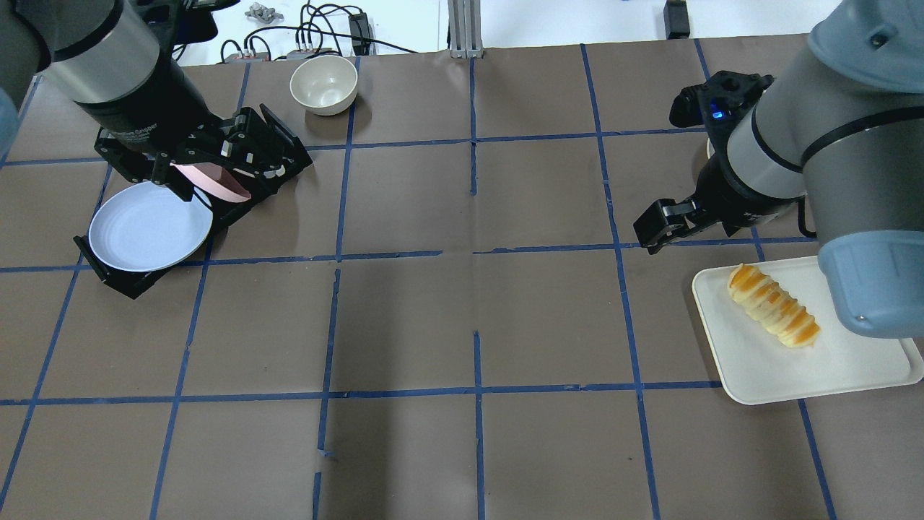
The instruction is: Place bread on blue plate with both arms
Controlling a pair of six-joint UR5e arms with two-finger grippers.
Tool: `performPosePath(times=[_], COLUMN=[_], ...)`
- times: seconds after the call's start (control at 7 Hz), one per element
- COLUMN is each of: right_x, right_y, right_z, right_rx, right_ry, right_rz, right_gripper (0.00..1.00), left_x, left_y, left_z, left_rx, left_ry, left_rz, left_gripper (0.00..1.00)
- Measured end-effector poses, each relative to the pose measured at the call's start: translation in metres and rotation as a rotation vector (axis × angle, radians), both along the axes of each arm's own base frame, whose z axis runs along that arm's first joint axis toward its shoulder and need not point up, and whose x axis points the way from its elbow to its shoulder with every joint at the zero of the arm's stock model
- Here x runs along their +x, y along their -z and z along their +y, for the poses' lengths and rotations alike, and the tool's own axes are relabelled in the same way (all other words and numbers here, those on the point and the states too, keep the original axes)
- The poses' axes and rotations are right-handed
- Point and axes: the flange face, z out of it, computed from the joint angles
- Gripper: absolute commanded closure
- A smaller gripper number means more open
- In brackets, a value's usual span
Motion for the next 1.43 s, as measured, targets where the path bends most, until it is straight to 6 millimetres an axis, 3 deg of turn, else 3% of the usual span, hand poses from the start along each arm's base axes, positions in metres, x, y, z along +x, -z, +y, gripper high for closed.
performPosePath(times=[0.29,0.57,0.71,1.0,1.14,1.43], right_x=[0.000,0.000,0.000,-0.006,-0.027,-0.098], right_y=[0.000,0.000,0.000,0.007,0.021,0.074], right_z=[0.000,0.000,0.000,-0.003,-0.009,-0.008], right_rx=[0.000,-0.001,0.000,0.003,0.011,0.001], right_ry=[0.000,0.000,0.000,-0.057,-0.105,-0.170], right_rz=[0.000,0.000,0.000,0.009,0.017,0.040], right_gripper=[0.00,0.00,0.00,0.00,0.00,0.00], left_x=[0.003,0.025,0.051,0.125,0.170,0.253], left_y=[0.000,0.005,0.006,0.010,0.018,0.047], left_z=[-0.002,-0.018,-0.031,-0.051,-0.057,-0.070], left_rx=[0.001,0.011,0.013,0.016,0.026,0.057], left_ry=[-0.003,0.002,0.025,0.082,0.101,0.117], left_rz=[-0.004,-0.006,-0.005,0.001,0.010,0.040], left_gripper=[0.00,0.00,0.00,0.00,0.00,0.00])
